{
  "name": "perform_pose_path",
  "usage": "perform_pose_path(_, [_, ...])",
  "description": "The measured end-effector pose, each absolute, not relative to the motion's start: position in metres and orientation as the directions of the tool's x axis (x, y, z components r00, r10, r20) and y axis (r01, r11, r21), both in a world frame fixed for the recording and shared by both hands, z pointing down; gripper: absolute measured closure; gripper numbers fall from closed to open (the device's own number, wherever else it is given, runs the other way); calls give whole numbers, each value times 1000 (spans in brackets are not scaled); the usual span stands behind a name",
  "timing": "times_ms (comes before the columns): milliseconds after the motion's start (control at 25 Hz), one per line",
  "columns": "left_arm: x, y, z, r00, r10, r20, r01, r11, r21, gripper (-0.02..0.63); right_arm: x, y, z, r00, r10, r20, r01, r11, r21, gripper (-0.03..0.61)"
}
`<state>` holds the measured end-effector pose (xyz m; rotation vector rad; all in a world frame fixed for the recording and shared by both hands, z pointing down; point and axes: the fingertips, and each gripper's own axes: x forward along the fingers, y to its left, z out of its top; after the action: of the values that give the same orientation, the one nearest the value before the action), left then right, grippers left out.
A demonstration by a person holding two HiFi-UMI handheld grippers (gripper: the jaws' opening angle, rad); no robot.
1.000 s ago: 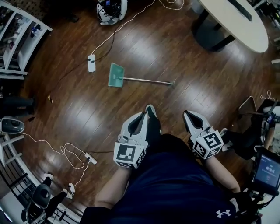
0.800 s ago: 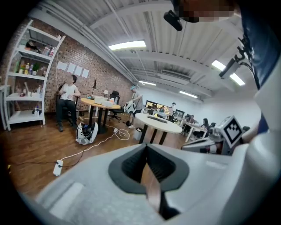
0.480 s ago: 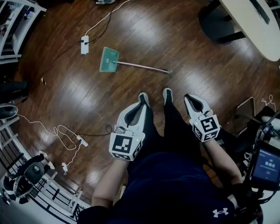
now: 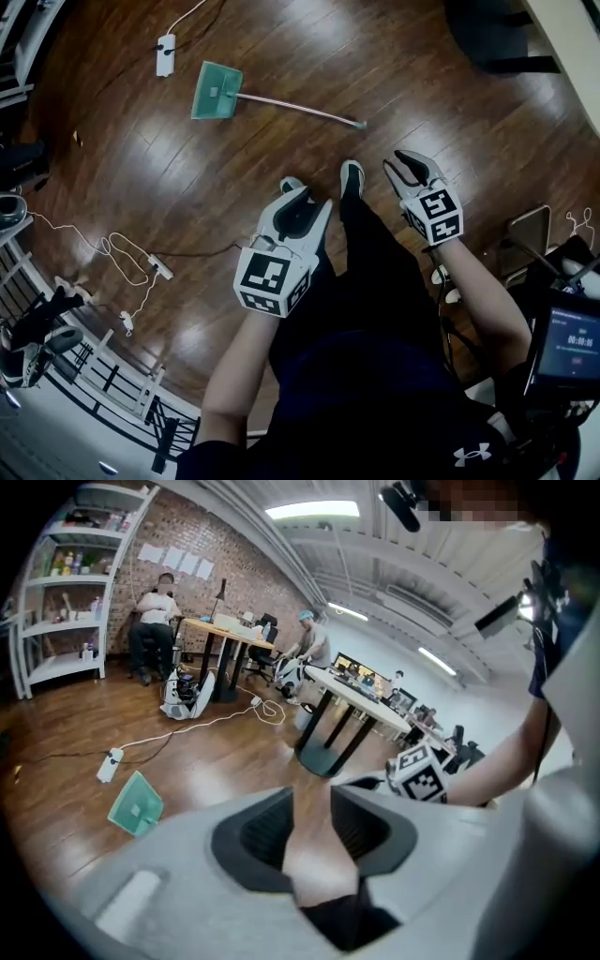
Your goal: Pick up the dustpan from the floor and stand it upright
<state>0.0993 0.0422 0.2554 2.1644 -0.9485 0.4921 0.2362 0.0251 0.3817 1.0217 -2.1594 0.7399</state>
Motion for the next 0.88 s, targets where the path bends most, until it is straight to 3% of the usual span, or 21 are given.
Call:
perform_pose_path(480, [86, -13, 464, 664, -326, 673, -672, -656, 344, 454, 207, -26, 542, -557, -396, 730, -738, 639, -217, 456])
perform_pose_path(680, [61, -32, 564, 667, -214, 714, -544, -795, 269, 451, 188, -60, 638, -577, -363, 732, -683, 706, -188, 456])
perform_pose_path(880, [54, -46, 610, 654, -136, 744, -397, -899, 185, 450, 182, -67, 674, -593, -299, 748, -635, 744, -206, 448])
